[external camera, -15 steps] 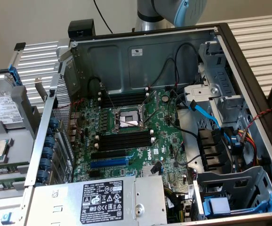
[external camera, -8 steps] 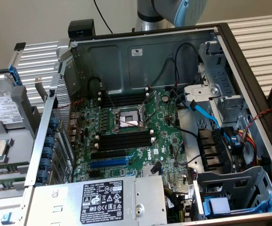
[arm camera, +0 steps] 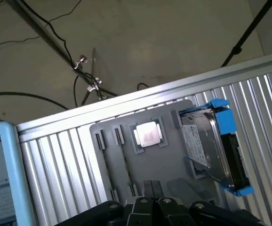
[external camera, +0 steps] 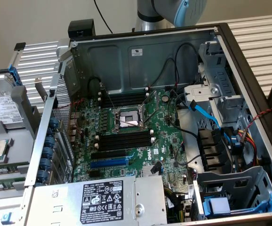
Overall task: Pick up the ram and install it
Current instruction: 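Pick up the ram and move it above insertion slot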
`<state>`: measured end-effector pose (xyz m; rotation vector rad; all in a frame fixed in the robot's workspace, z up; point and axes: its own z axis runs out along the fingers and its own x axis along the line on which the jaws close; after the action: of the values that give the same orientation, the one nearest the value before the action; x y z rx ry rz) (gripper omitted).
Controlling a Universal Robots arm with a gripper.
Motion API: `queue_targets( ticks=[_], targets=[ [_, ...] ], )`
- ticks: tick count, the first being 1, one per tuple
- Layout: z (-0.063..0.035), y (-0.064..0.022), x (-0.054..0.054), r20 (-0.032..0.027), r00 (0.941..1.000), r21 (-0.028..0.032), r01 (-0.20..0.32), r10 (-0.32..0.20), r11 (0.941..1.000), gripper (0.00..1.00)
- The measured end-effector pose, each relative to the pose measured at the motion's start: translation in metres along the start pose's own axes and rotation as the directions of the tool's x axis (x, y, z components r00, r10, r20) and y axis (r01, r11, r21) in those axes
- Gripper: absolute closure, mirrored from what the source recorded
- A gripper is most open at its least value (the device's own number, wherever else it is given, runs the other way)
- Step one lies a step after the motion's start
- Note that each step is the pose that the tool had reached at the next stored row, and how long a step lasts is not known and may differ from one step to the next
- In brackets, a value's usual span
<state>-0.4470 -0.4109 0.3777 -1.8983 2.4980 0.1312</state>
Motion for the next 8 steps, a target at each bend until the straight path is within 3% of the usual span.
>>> queue_targets(
  ticks=[3, 4, 7, 8],
  targets=[
    [0.0006, 0.0, 0.0, -0.0024, 1.0, 0.0005, 0.003, -0.003, 1.0, 0.89],
    [0.0009, 0.0, 0.0, -0.0132, 0.9999, 0.0034, 0.005, -0.005, 1.0, 0.89],
    [0.0008, -0.0001, 0.0, -0.0642, 0.9977, 0.0157, 0.022, -0.021, 0.9996, 0.89],
    [0.0008, 0.0, 0.0, -0.0741, 0.9968, 0.0189, 0.031, -0.029, 0.9993, 0.89]
  ],
)
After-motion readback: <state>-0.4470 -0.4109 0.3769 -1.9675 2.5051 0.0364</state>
